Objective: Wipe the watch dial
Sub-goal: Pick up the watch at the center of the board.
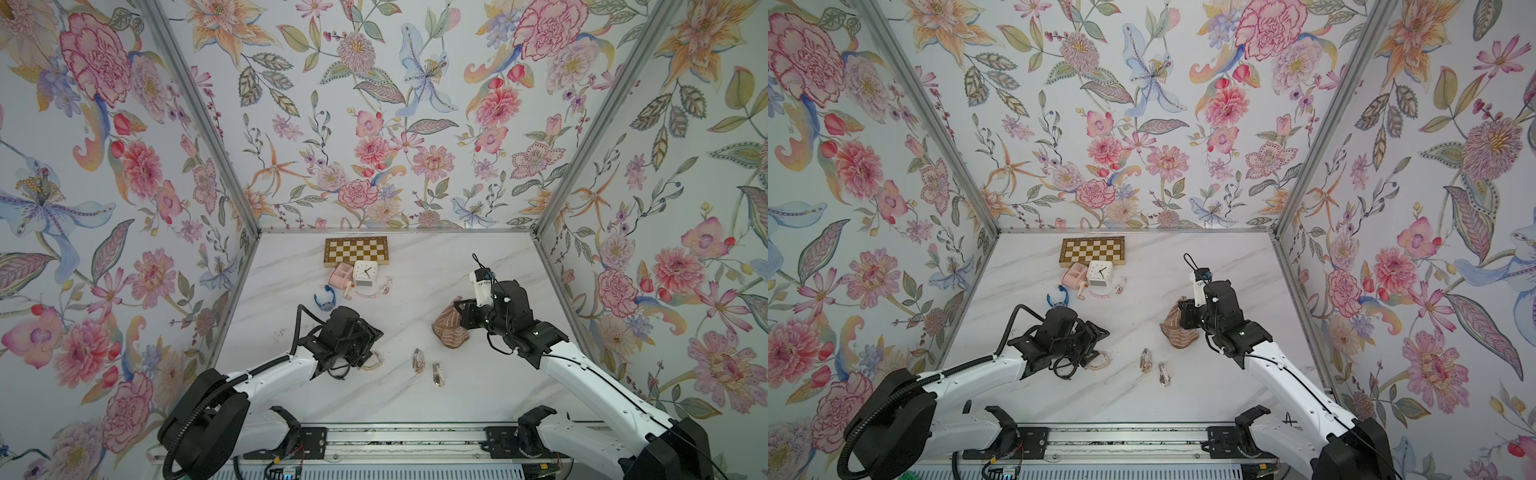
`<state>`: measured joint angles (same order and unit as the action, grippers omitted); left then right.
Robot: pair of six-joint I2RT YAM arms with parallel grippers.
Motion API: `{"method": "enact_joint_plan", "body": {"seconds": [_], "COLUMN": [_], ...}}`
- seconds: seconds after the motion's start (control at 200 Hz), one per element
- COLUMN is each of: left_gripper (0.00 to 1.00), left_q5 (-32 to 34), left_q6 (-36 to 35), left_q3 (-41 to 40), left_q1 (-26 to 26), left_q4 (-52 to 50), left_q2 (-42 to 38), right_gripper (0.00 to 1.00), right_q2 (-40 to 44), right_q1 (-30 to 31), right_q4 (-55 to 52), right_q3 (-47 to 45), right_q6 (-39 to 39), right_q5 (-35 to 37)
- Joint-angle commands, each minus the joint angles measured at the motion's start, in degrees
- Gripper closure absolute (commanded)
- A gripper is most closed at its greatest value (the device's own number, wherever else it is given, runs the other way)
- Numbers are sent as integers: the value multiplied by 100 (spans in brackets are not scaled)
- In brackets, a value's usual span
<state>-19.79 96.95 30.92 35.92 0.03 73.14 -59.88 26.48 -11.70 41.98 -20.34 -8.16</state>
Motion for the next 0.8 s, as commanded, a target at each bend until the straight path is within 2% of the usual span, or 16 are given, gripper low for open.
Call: {"method": "enact_joint_plan", "body": {"seconds": [0.0, 0.475, 0.796], "left_gripper": [33, 36, 37], "left_q5": [-158, -271, -251], "left_q6": [-217, -396, -371], "left_q3": [192, 241, 105], "left_q1": [-89, -160, -103], "left_q4": [-204, -246, -438], "left_q2": [200, 577, 377], "right_gripper": [100, 100, 100], "right_q2": [90, 99, 109], "right_q1": [-80, -216, -248], "right_q4": [158, 182, 256], "right_q3": [-84, -137, -207], "right_q6": [65, 62, 29], "right_q5": [-93, -166, -211]}}
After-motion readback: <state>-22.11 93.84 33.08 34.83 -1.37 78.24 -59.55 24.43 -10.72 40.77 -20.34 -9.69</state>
